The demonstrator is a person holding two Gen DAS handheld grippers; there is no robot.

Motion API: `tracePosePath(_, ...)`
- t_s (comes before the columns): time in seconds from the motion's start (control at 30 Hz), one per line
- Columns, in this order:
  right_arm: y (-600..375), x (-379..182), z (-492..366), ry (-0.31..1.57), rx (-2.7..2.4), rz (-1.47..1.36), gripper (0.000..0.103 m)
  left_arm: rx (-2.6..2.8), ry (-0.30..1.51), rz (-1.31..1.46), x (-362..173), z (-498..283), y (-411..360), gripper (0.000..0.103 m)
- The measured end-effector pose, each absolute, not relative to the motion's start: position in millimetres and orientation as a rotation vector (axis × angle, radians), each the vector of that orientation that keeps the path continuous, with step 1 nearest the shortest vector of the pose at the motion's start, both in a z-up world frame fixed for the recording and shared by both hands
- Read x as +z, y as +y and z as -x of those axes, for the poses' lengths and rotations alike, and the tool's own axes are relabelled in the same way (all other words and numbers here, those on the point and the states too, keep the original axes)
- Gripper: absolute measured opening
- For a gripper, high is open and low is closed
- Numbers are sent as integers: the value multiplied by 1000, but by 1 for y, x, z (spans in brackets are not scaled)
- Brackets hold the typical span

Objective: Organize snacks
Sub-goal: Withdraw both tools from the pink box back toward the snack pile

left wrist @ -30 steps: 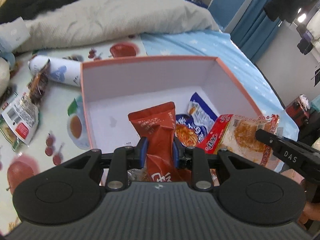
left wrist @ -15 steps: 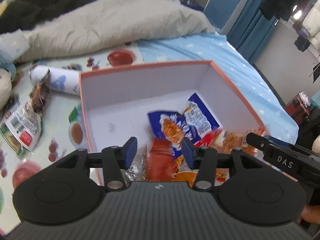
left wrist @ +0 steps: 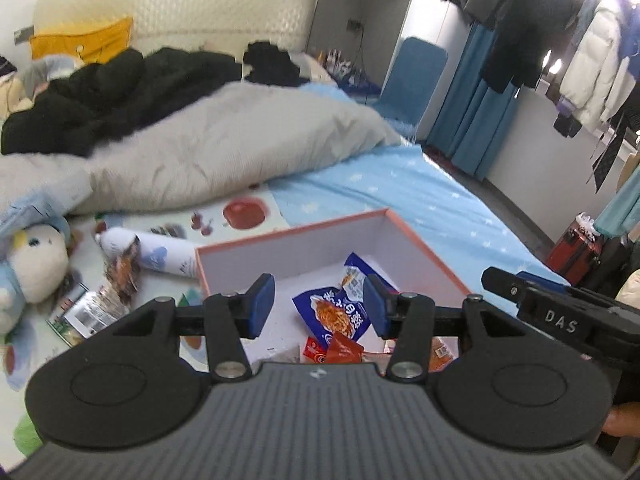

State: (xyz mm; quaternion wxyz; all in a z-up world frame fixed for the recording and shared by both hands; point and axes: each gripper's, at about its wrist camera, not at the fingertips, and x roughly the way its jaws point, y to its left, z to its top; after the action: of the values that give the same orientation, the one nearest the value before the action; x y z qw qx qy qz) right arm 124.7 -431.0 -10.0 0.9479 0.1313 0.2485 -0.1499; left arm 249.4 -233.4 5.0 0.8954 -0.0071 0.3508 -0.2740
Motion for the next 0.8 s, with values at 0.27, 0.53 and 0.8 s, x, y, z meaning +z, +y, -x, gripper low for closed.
tracePosePath(0.27,-392,19,-99,432,-231,-256,46,-533,625,32,41,-212,-182,55)
tracePosePath(0.53,-342,25,-85,421,-137,-228,46,-490,577,20,50,-171,-127,55)
tracePosePath(0.8,-291,8,-78,445,-15,-223,46,-405,567,27,34,-132,-70,55)
